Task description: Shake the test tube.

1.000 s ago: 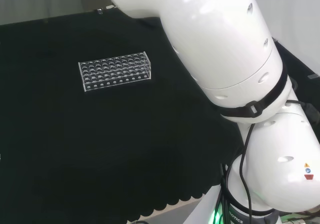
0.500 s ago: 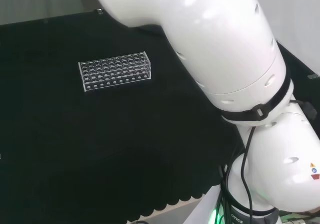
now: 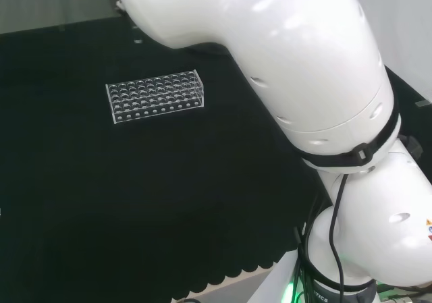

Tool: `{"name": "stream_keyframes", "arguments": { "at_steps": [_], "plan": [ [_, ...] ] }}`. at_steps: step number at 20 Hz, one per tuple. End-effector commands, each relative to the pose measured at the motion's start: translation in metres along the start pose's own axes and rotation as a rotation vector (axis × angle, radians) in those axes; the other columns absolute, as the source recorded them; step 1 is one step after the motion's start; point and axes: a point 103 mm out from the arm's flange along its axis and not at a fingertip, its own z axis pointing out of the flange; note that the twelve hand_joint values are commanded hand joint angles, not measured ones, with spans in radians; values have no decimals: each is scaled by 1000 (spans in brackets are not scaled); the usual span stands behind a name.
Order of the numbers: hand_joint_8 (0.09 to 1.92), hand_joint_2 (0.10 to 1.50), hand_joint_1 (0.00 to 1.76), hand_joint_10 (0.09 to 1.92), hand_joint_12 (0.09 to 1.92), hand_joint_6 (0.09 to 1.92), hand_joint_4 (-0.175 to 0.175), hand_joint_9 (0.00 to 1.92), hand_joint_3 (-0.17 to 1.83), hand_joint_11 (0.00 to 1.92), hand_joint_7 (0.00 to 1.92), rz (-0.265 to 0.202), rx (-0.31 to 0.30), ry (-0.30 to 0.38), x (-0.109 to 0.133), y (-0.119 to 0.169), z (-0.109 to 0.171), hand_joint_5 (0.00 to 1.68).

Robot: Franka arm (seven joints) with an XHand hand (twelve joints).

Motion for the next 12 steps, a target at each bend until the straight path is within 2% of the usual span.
{"name": "stream_keyframes", "arguments": {
  "at_steps": [1, 6, 12],
  "plan": [
    [601, 675, 1212, 649, 1204, 680, -175, 1505, 643, 905, 1645, 13, -4, -22, -17, 0, -7, 1257],
    [601, 675, 1212, 649, 1205, 679, -175, 1505, 643, 904, 1645, 98, -13, -120, -74, -3, -21, 1257],
    [602, 675, 1212, 649, 1205, 679, -175, 1505, 644, 904, 1645, 227, -25, -230, -147, -12, -43, 1257]
  ]
}}
